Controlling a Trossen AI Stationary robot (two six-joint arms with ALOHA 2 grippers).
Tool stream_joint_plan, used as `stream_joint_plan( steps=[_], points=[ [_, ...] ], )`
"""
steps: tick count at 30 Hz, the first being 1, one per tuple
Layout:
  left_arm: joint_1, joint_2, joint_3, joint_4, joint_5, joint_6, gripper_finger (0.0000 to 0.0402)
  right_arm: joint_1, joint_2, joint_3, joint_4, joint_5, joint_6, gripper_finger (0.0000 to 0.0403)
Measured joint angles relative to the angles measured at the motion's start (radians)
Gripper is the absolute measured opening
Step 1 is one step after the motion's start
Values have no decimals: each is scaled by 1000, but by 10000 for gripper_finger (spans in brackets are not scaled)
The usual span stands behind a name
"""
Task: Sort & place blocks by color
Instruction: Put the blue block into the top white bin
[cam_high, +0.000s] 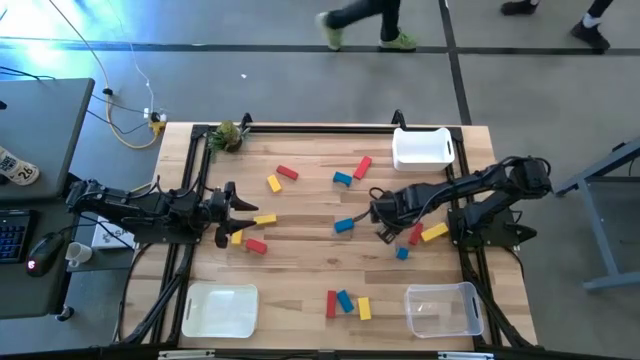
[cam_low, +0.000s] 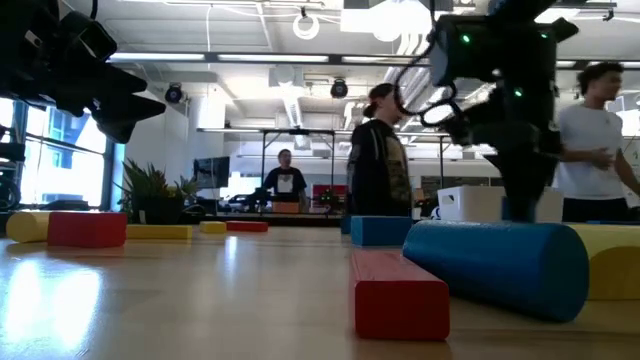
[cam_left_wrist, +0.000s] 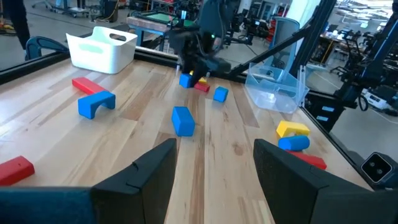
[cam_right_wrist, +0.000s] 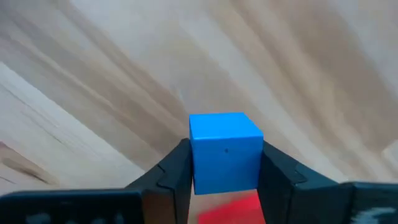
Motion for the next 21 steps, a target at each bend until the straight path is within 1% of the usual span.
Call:
stream_joint_plan(
  steps=[3, 7, 12, 14, 16, 18, 21],
  points=[
    [0, 0, 0, 0, 0, 0, 202, -25, 0, 64, -17, 57, -46, 115],
    [0, 0, 0, 0, 0, 0, 202, -69, 0, 161, -63, 168, -96, 115],
    [0, 0, 0, 0, 0, 0, 202, -133, -1, 278, -130, 353, -122, 115],
    [0, 0, 0, 0, 0, 0, 202, -164, -1, 315, -161, 441, -121, 115],
    [0, 0, 0, 0, 0, 0, 202, -201, -1, 344, -194, 506, -118, 115],
    [0, 0, 0, 0, 0, 0, 202, -244, -1, 362, -210, 539, -117, 115],
    [0, 0, 0, 0, 0, -6, 202, -313, -1, 367, -215, 553, -116, 115]
  ],
)
